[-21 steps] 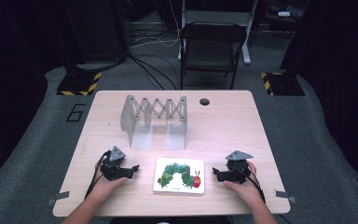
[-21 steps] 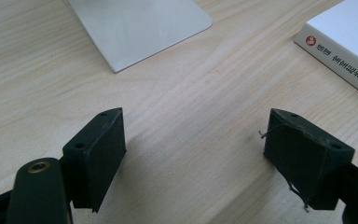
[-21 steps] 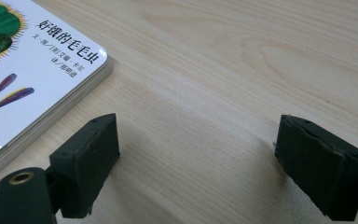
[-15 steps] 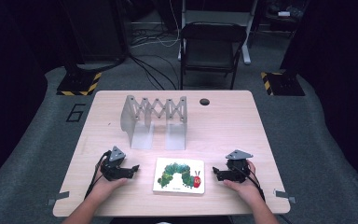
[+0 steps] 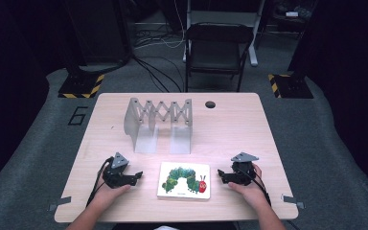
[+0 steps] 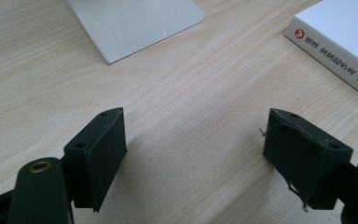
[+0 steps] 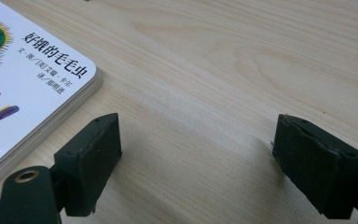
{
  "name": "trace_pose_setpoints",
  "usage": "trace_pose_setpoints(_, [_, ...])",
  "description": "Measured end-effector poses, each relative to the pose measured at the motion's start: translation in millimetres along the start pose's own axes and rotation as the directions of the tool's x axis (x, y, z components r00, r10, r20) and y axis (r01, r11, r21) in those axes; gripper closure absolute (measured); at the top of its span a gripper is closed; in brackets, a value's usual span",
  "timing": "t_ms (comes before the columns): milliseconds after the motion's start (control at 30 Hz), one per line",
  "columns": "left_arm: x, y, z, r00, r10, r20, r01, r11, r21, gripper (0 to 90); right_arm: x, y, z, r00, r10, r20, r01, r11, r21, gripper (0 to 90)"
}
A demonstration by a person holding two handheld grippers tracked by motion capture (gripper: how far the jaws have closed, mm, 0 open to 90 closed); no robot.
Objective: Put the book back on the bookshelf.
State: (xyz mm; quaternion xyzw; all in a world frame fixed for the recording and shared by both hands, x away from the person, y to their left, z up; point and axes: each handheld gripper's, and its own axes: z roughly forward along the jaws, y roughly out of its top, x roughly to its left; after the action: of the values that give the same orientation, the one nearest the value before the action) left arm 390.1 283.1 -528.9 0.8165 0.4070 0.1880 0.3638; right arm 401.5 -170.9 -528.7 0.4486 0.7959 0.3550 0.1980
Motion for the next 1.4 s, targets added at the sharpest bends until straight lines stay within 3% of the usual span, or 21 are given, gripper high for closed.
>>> trace_pose_setpoints(267, [-0.8,-1.2,-1.8,1.0000,0.001,-0.003,-0.001,1.0000,0.000,21.4,0.3,2.1,1.9,1.0000,0.002,0.003,-0.002,1.000,0.001,15.3])
trace_pose_setpoints(433, [-2.1,-0.1,-9.4,0.9998,-0.022,-0.002,0.022,0.9993,0.030,29.3,3.7,7.6,-4.5,1.0000,0.003,-0.010,-0.002,0.998,0.059,31.8])
trace_pose_setpoints(500, [-2.0,0.0,-15.2,0.9990,-0.043,-0.007,0.044,0.9988,0.023,29.6,6.1,8.5,-6.1,0.9997,0.016,-0.016,-0.015,0.998,0.066,37.8])
trace_pose_setpoints(600, [-1.3,0.0,-22.8,0.9931,-0.117,-0.001,0.117,0.9931,-0.002,31.2,4.1,11.2,-5.6,0.9995,0.022,-0.024,-0.020,0.997,0.071,41.3])
trace_pose_setpoints(733, [-0.3,0.0,-28.0,0.9903,-0.137,-0.023,0.137,0.9906,-0.001,32.3,1.9,13.7,-6.9,0.9951,0.085,-0.051,-0.081,0.994,0.078,42.3])
trace_pose_setpoints(800, [-0.8,-0.7,-29.6,0.9874,-0.157,-0.019,0.158,0.9874,0.016,32.7,3.7,14.1,-6.5,0.9959,0.068,-0.059,-0.063,0.994,0.085,42.2])
trace_pose_setpoints(900, [-4.0,0.8,-31.6,0.9868,-0.161,-0.015,0.161,0.9869,0.008,33.1,8.4,16.4,-8.0,0.9964,0.056,-0.063,-0.051,0.996,0.073,42.4])
trace_pose_setpoints(1067, [-14.0,5.9,-36.3,0.9911,-0.133,0.004,0.133,0.9911,0.004,32.9,14.9,20.4,-12.9,0.9898,0.122,-0.074,-0.116,0.990,0.076,41.9])
trace_pose_setpoints(1200, [-20.5,8.7,-36.7,0.9951,-0.099,0.006,0.099,0.9951,0.006,32.6,18.4,21.2,-14.8,0.9904,0.120,-0.069,-0.113,0.989,0.093,40.4])
trace_pose_setpoints(1233, [-21.7,9.1,-36.8,0.9949,-0.100,0.010,0.100,0.9950,0.008,32.5,19.9,21.9,-14.9,0.9890,0.133,-0.065,-0.127,0.987,0.095,40.1])
trace_pose_setpoints(1400, [-28.1,12.0,-36.0,0.9934,-0.113,0.017,0.113,0.9936,0.002,32.3,17.8,24.1,-18.7,0.9922,0.111,-0.056,-0.107,0.991,0.080,39.7])
